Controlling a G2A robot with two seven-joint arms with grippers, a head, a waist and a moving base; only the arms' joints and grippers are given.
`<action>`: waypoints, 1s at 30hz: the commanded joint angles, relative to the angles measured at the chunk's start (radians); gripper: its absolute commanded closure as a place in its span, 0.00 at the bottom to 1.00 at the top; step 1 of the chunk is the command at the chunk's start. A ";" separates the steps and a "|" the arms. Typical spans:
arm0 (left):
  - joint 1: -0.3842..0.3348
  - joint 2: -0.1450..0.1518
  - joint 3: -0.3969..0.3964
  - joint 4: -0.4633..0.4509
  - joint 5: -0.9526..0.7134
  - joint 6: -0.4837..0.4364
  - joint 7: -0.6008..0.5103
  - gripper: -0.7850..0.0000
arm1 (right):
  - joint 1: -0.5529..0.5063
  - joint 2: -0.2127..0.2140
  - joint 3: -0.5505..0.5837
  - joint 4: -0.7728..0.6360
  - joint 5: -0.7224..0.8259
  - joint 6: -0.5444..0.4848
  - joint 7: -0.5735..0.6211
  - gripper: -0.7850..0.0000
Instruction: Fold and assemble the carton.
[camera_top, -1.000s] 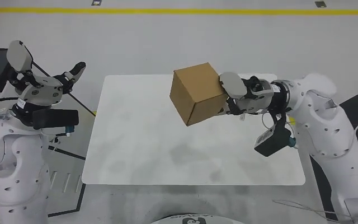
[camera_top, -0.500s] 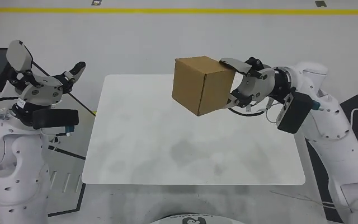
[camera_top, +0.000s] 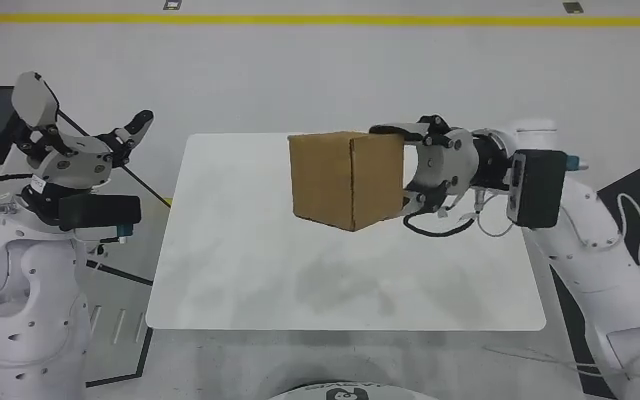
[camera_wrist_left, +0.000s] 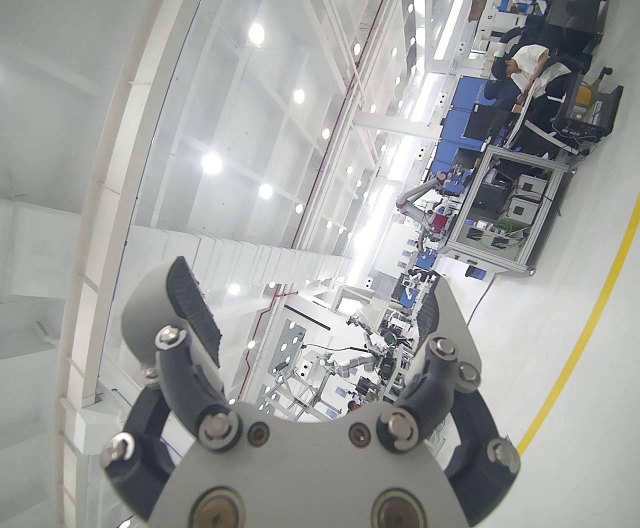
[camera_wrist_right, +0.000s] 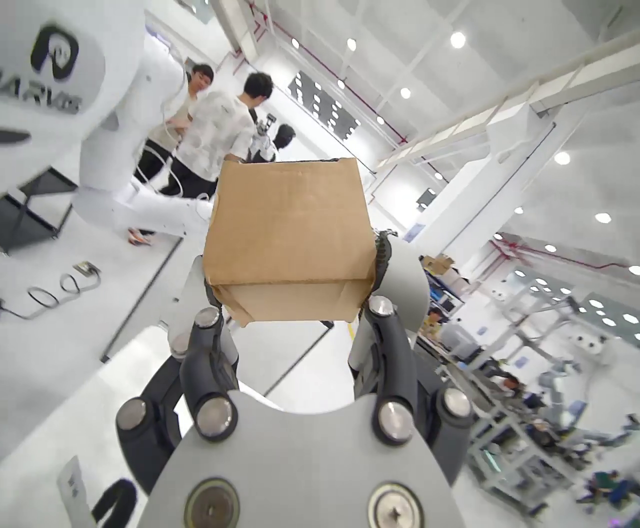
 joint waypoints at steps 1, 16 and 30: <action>0.000 0.000 0.000 0.000 0.000 0.000 0.000 0.00 | 0.020 0.002 -0.044 0.017 0.106 -0.009 0.004 1.00; 0.000 0.000 0.000 0.000 0.000 0.000 0.000 0.00 | 0.086 0.016 -0.170 0.052 0.263 -0.006 0.001 1.00; 0.000 0.000 0.000 0.000 0.000 0.000 0.000 0.00 | 0.137 0.012 -0.311 -0.032 0.420 -0.009 0.004 1.00</action>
